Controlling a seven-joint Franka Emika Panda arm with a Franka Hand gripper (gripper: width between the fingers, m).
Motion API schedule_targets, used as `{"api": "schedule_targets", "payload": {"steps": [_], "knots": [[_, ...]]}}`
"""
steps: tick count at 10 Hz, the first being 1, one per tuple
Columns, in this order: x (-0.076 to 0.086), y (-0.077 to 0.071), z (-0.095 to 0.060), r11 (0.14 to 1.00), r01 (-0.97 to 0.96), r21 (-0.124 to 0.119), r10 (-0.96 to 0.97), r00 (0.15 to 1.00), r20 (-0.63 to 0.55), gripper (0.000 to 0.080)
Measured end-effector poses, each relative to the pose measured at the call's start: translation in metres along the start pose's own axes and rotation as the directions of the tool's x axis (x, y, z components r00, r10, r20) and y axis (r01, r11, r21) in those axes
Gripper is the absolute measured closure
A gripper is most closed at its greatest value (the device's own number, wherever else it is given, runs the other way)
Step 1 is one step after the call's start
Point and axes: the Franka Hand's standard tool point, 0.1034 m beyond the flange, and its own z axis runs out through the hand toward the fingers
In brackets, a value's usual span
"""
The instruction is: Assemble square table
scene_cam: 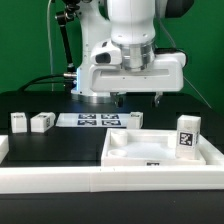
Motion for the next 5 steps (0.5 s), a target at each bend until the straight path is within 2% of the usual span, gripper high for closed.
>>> {"api": "schedule_targets", "payload": {"steps": [1, 5], "knots": [[-0.0017, 0.0002, -0.0042, 0.999, 0.023, -0.047, -0.018, 0.994, 0.109, 0.015], [-0.0003, 0.0032, 0.0025, 0.999, 0.012, -0.048, 0.005, 0.941, 0.337, 0.015]]}}
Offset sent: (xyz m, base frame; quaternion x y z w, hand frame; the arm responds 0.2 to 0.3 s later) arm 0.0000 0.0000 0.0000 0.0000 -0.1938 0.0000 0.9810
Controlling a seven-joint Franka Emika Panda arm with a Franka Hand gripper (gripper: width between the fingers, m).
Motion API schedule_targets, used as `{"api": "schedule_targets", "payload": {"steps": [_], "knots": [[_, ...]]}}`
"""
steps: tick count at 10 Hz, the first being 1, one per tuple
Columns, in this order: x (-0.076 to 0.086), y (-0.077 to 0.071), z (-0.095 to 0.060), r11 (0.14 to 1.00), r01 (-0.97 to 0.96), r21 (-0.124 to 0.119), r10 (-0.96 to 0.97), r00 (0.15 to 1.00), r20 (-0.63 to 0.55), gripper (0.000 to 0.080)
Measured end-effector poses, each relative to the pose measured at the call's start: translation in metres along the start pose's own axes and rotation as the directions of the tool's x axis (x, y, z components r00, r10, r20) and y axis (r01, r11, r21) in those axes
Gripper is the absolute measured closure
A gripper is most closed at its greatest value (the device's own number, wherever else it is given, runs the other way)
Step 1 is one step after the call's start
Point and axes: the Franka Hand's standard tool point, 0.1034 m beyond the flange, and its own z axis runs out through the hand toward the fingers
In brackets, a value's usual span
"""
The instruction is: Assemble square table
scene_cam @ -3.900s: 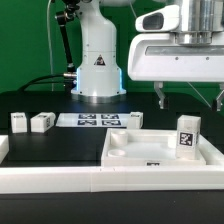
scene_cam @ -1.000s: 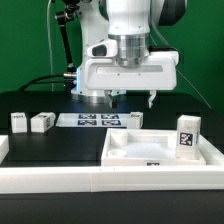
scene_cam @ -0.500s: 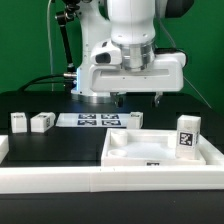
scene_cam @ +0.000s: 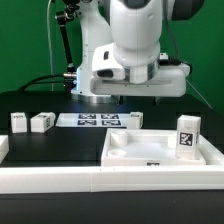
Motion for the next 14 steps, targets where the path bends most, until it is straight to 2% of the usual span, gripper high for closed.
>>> {"api": "schedule_targets", "payload": {"steps": [3, 5, 10, 14], "knots": [[0.005, 0.003, 0.004, 1.0, -0.012, -0.002, 0.012, 0.986, 0.165, 0.015], [0.01, 0.006, 0.008, 1.0, -0.016, 0.0, 0.015, 0.976, 0.217, 0.015], [0.022, 0.004, 0.026, 1.0, -0.014, -0.009, 0.015, 0.986, 0.168, 0.015], [0.023, 0.006, 0.034, 1.0, -0.019, -0.012, 0.021, 0.985, 0.171, 0.015]]}}
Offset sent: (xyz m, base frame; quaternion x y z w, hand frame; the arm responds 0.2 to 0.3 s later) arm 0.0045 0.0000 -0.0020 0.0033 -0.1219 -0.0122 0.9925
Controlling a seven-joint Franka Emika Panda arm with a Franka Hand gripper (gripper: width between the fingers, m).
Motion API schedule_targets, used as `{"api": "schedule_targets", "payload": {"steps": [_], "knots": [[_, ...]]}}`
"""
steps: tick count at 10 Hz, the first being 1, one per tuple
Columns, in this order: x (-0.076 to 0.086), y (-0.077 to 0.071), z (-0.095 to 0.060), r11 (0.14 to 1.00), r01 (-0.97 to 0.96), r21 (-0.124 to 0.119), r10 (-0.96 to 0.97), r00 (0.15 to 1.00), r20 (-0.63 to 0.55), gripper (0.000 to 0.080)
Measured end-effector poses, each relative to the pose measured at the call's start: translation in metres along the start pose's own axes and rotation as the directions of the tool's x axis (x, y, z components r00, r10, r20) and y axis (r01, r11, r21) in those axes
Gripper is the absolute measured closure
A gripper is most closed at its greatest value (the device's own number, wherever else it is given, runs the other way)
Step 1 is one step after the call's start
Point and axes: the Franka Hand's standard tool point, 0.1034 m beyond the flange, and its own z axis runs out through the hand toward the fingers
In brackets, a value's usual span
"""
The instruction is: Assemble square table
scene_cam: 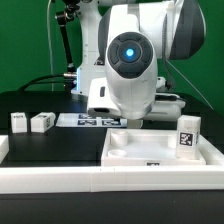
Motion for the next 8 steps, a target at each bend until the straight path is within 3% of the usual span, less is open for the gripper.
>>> {"api": "schedule_targets", "payload": {"steps": [3, 8], "knots": [[0.0003, -0.0001, -0.0004, 1.0, 0.0, 0.0, 0.0, 1.0, -0.001, 0.0513], [0.0002, 0.0006, -0.0029, 1.0, 0.001, 0.003, -0.001, 1.0, -0.003, 0.0512]]}}
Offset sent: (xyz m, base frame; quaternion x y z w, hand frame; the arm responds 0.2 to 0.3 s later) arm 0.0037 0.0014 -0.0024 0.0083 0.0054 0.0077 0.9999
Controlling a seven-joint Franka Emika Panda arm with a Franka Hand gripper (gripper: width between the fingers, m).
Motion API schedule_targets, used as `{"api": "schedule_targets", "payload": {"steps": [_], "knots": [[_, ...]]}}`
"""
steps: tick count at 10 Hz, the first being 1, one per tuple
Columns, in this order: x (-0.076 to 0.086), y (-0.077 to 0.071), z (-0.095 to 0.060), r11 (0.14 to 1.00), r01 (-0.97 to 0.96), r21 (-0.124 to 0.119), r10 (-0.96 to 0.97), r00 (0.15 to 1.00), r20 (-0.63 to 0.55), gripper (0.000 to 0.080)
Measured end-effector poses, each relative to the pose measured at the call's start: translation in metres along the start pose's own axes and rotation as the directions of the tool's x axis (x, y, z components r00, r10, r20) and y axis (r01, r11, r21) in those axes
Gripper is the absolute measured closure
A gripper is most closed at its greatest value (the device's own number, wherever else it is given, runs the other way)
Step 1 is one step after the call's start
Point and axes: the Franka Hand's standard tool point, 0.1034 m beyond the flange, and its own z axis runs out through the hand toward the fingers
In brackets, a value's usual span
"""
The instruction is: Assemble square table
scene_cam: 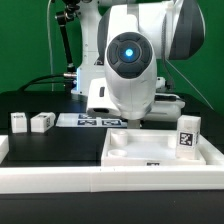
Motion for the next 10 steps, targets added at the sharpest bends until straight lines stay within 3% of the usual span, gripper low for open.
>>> {"api": "schedule_targets", "payload": {"steps": [4, 6, 8, 9, 10], "knots": [[-0.031, -0.004, -0.046, 1.0, 0.023, 0.019, -0.023, 0.999, 0.022, 0.0511], [-0.041, -0.001, -0.09, 0.998, 0.052, 0.044, -0.051, 0.999, -0.015, 0.0511], [-0.037, -0.002, -0.085, 0.998, 0.05, 0.042, -0.049, 0.998, -0.029, 0.0511], [-0.028, -0.004, -0.093, 0.998, 0.055, 0.044, -0.048, 0.99, -0.135, 0.051], [-0.029, -0.003, -0.094, 0.997, 0.066, 0.043, -0.057, 0.978, -0.199, 0.051]]}}
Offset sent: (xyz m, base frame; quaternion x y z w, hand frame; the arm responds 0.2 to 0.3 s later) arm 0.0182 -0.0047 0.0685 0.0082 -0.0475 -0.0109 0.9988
